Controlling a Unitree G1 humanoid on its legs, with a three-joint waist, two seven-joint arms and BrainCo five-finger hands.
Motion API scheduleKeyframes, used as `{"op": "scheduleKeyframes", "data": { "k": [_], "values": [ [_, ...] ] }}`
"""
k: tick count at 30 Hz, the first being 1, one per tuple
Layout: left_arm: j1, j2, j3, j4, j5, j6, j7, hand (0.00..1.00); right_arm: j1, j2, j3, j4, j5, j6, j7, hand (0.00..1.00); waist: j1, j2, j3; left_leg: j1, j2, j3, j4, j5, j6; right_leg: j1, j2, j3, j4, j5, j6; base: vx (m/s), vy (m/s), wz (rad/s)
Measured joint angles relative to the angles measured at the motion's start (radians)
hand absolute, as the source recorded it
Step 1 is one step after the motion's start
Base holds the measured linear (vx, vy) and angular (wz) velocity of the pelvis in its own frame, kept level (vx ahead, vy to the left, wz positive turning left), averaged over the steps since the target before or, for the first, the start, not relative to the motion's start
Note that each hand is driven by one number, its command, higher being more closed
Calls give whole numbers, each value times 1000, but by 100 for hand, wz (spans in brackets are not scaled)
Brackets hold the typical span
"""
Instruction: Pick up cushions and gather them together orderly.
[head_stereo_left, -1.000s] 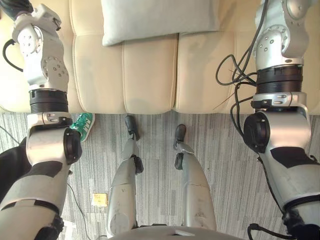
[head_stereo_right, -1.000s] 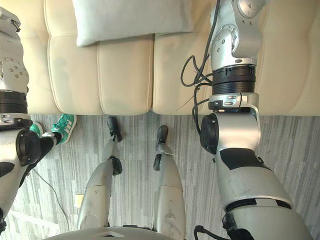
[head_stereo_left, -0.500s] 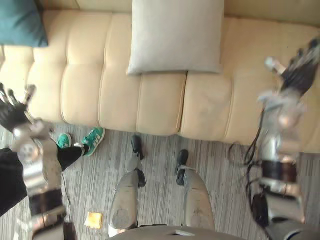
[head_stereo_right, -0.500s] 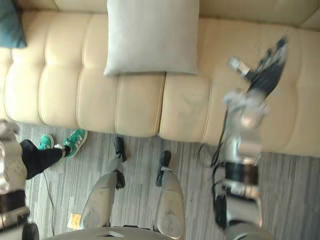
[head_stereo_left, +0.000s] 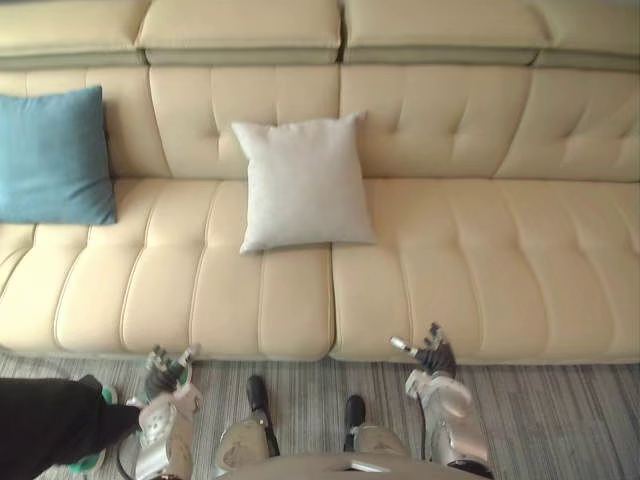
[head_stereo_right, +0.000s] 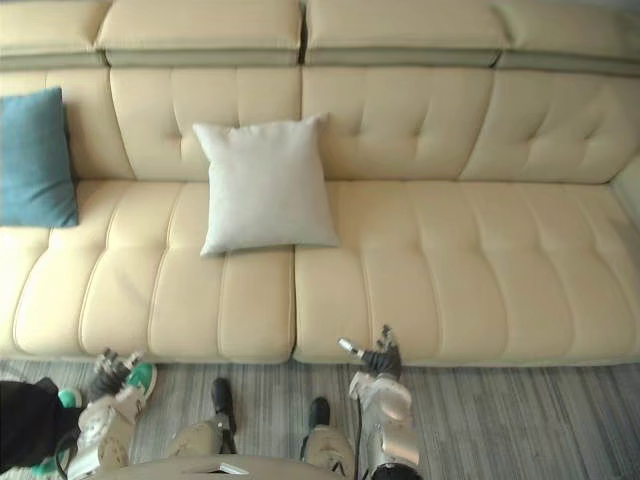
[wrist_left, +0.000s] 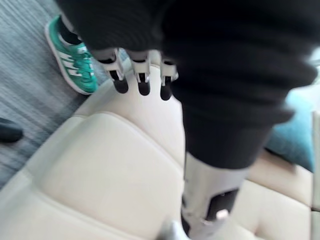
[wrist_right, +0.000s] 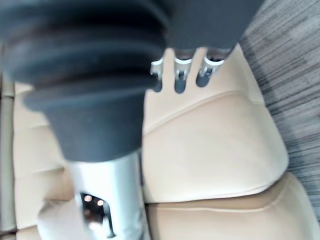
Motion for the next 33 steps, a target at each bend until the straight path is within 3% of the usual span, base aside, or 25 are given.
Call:
{"op": "scheduleKeyframes", "data": {
  "k": [5, 9, 20, 24, 26, 27, 28, 29, 30, 31, 33],
  "values": [
    [-1, -22, 22, 271, 133, 30, -9, 0, -5, 1, -27, 242, -58, 4, 2, 0, -1, -5, -40, 69, -1, 33, 0, -19, 2, 57, 0, 30, -16, -1, 2, 31, 12, -16],
    [-24, -7, 61, 358, 216, 38, -4, 0, -15, 5, -99, 399, -86, 32, 0, 0, -2, -2, -56, 109, -5, 55, -1, -28, 0, 85, -1, 58, -21, 4, -6, 20, 19, -17],
    [-41, -11, 87, 387, 255, 46, -6, 0, -15, 16, -95, 411, -135, 41, 2, 0, -4, -14, -47, 185, -11, 160, -1, -56, 9, 99, -3, 155, -18, 14, -27, -5, 26, -27],
    [-46, -12, 86, 385, 272, 46, -6, 0, -12, 16, -78, 402, -153, 41, 7, 0, -3, -18, -45, 194, -13, 173, 0, -61, 14, 85, -4, 152, 28, -23, -59, 0, 8, -4],
    [-51, -5, 86, 383, 272, 47, -6, 0, -12, 21, -78, 401, -153, 41, 19, 0, 0, -26, -44, 191, -18, 172, 7, -62, 15, 69, -11, 130, 54, -44, -103, 2, 0, 3],
    [-52, -7, 85, 376, 272, 48, -6, 0, -13, 23, -78, 400, -153, 41, 20, 0, 6, -29, -43, 185, -23, 161, 7, -64, 19, 66, -17, 103, 42, -50, -151, 35, 17, -6],
    [-50, -14, 81, 370, 271, 51, -5, 0, -14, 16, -78, 398, -153, 41, 20, 0, 9, -3, -48, 167, 2, 139, 3, -68, 29, 70, -14, 60, 48, -75, -187, 22, 13, -15],
    [-47, -18, 74, 365, 271, 52, -4, 0, -22, 8, -78, 393, -155, 40, 20, 0, 15, 17, -41, 151, 11, 155, 1, -65, 48, 24, -30, 32, 171, -111, -138, -12, -15, 4],
    [-48, -7, 74, 364, 271, 53, -4, 0, -30, 14, -75, 397, -155, 40, 20, 0, -1, -7, -36, 138, 10, 151, 2, -48, 67, -29, -68, 1, 410, -161, -90, -17, -47, 36],
    [-45, 10, 68, 364, 269, 55, -4, 0, -24, 21, -76, 410, -157, 41, 20, 0, -7, -26, -43, 129, 10, 131, 8, -29, 57, -24, -90, -26, 566, -199, -59, 0, -62, 55],
    [-39, 37, 55, 355, 268, 57, -4, 0, -26, 25, -75, 440, -163, 40, 20, 0, 2, -58, -54, 115, 8, 118, 25, -18, 51, 26, -122, -27, 632, -205, -18, 31, -115, 30]
  ]
}}
